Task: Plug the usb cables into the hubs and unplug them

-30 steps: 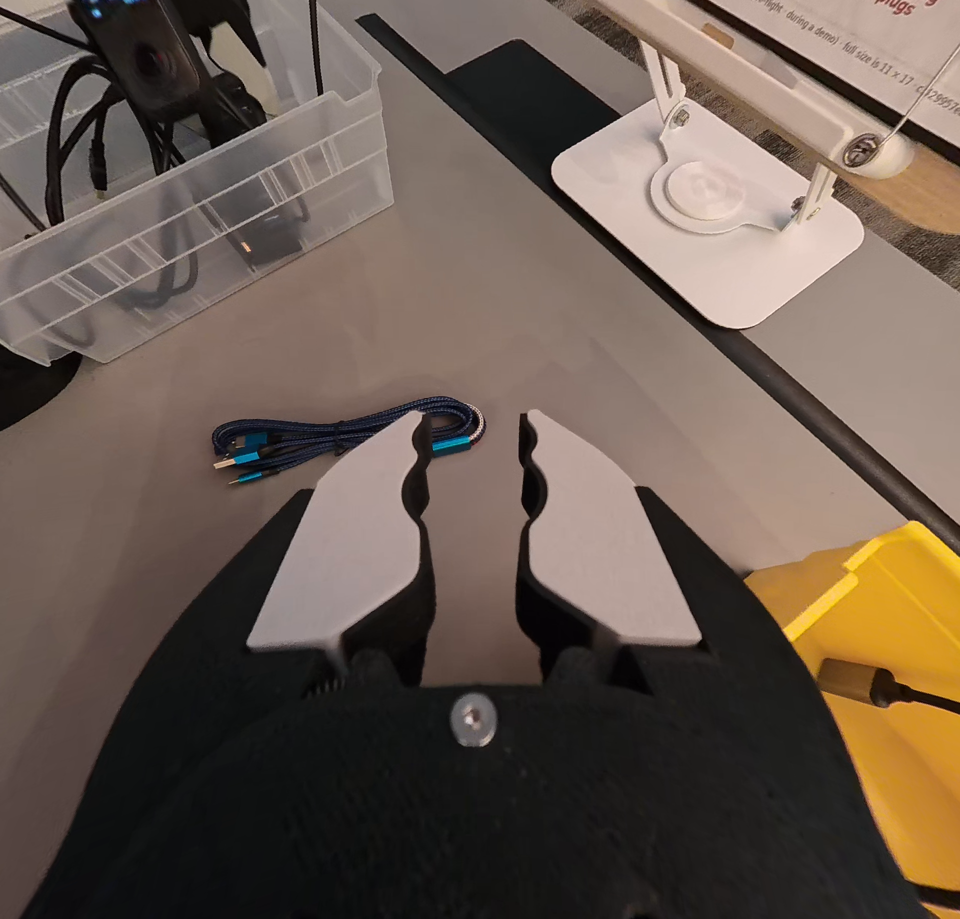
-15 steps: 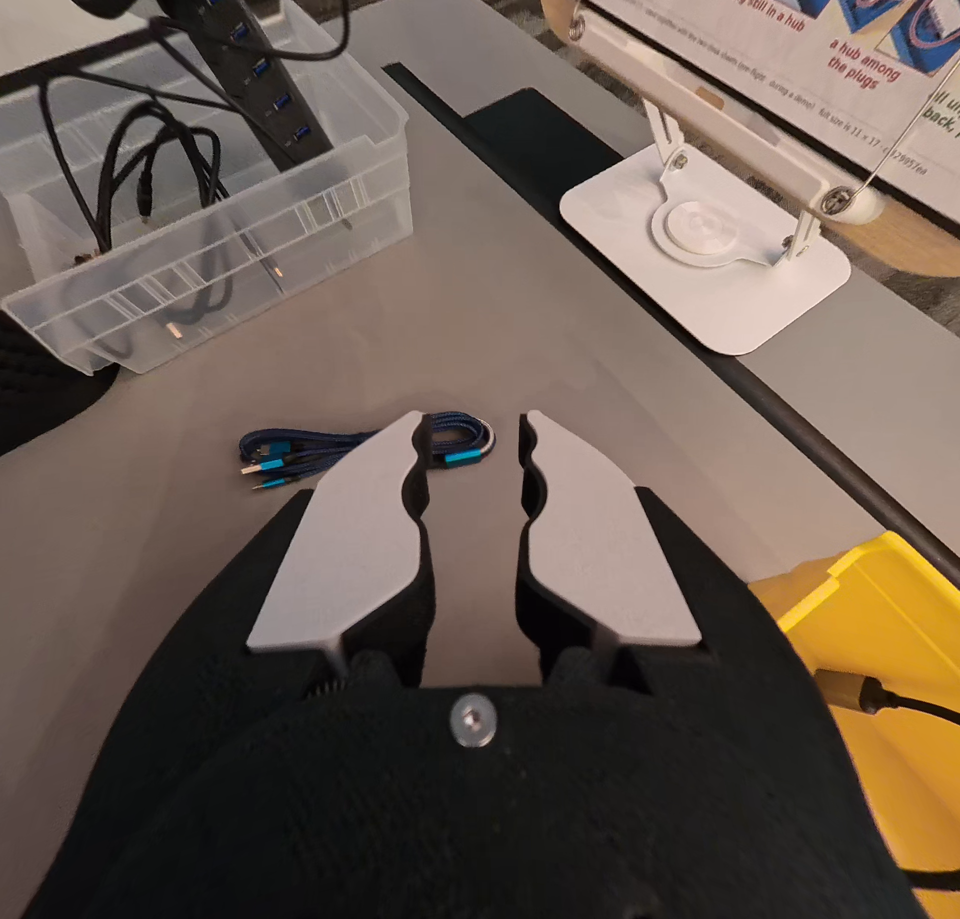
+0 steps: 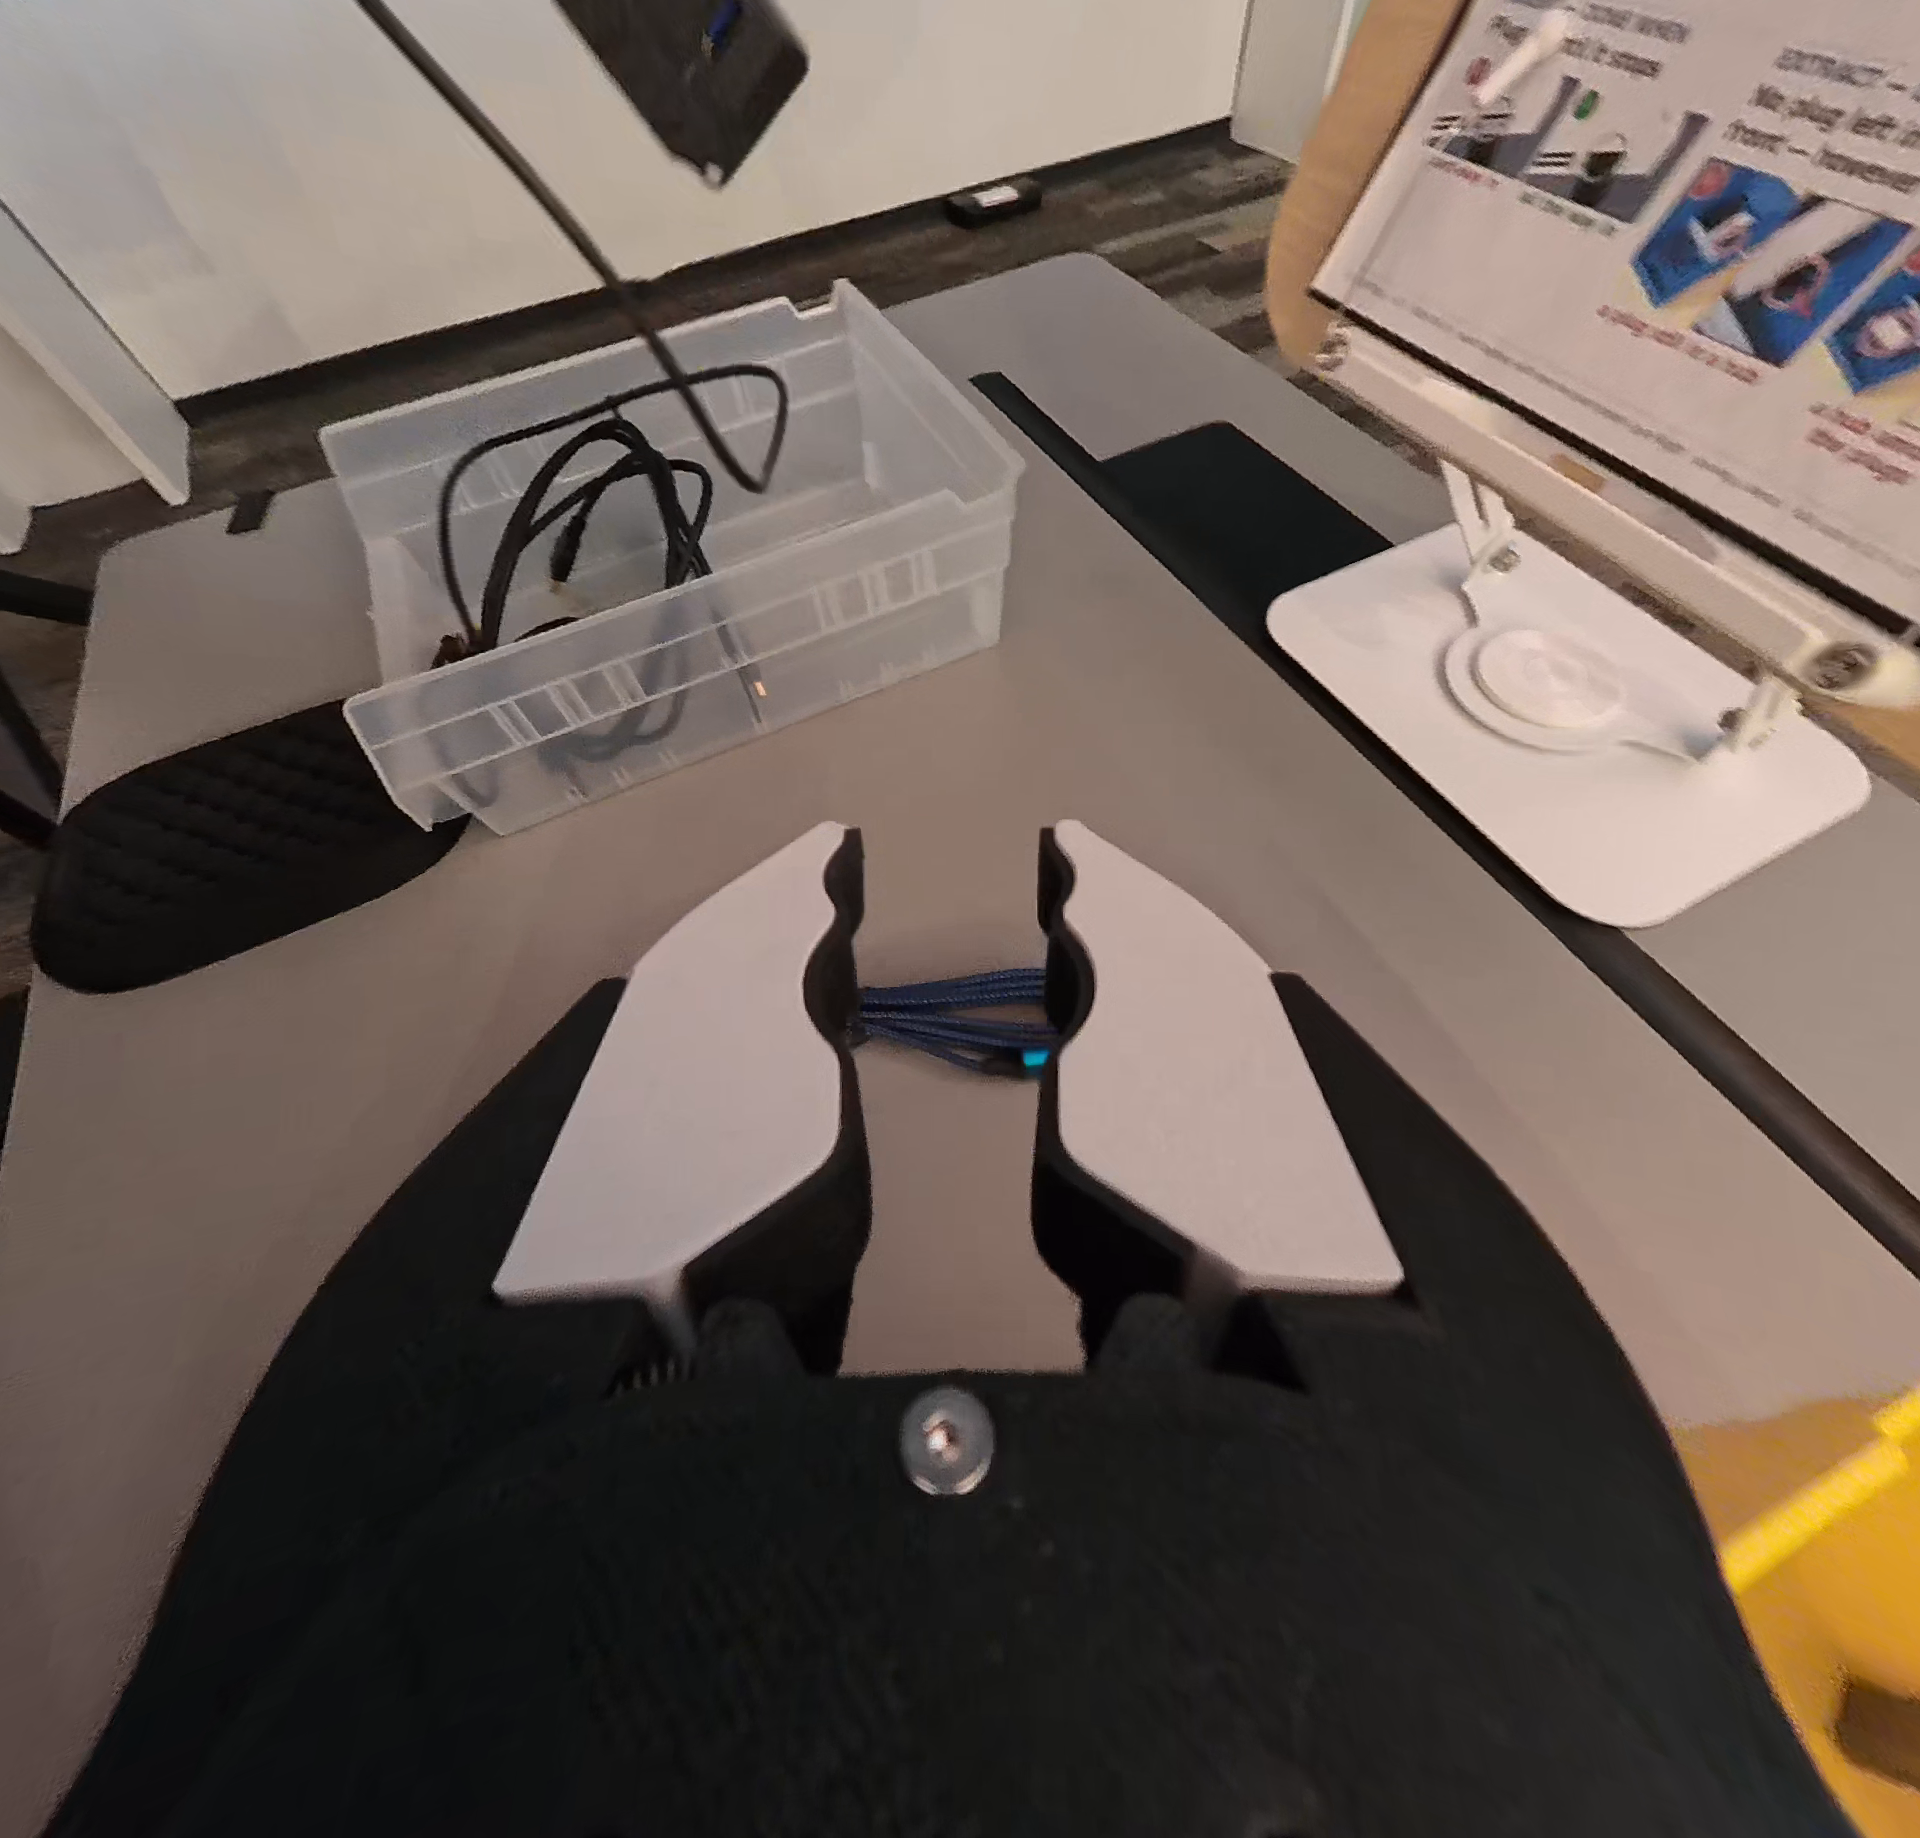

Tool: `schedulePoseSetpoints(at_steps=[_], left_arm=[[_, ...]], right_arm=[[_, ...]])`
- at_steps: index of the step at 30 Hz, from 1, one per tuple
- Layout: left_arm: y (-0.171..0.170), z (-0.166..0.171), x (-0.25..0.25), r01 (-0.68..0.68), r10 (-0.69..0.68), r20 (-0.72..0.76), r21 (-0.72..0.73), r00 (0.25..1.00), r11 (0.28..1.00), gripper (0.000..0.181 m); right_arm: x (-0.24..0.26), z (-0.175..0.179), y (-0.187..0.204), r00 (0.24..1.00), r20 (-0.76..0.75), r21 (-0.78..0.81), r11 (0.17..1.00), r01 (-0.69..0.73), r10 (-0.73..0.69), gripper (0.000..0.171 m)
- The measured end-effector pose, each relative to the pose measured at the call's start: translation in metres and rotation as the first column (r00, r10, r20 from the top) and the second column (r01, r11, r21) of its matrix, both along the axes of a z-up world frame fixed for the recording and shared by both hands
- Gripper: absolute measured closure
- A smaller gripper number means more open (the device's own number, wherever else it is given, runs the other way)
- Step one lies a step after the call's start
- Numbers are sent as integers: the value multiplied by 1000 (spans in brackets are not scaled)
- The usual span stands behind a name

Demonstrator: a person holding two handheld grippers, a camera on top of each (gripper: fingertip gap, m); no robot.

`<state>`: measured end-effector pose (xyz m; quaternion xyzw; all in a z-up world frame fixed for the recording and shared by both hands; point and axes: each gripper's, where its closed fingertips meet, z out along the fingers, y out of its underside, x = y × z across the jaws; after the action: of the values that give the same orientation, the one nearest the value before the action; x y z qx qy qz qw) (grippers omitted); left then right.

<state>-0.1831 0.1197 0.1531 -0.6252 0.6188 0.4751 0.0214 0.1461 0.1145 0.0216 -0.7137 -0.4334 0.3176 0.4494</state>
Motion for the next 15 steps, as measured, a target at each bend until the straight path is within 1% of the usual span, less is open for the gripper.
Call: schedulePoseSetpoints(at_steps=[4,7,9,11,13,14,15], left_arm=[[-14,38,25,-8,5,52,53,999,999,128],[-23,63,46,1,-7,67,85,998,996,128],[-27,78,60,21,-28,70,108,997,994,128],[-32,91,74,37,-47,75,127,996,991,128],[-37,103,85,49,-61,85,143,995,988,128],[-39,107,90,52,-66,93,148,993,988,128],[-41,112,94,57,-73,98,157,993,986,128]], right_arm=[[-22,-7,-10,998,6,44,997,-63,62,132],[-45,-3,-26,988,-54,91,986,-141,146,125],[-60,6,-40,969,-131,145,971,-190,209,119],[-76,20,-60,934,-219,207,949,-237,281,115],[-90,38,-78,893,-315,295,927,-230,322,108],[-97,46,-87,879,-336,350,911,-218,339,104],[-104,53,-95,867,-344,400,891,-213,362,104]])
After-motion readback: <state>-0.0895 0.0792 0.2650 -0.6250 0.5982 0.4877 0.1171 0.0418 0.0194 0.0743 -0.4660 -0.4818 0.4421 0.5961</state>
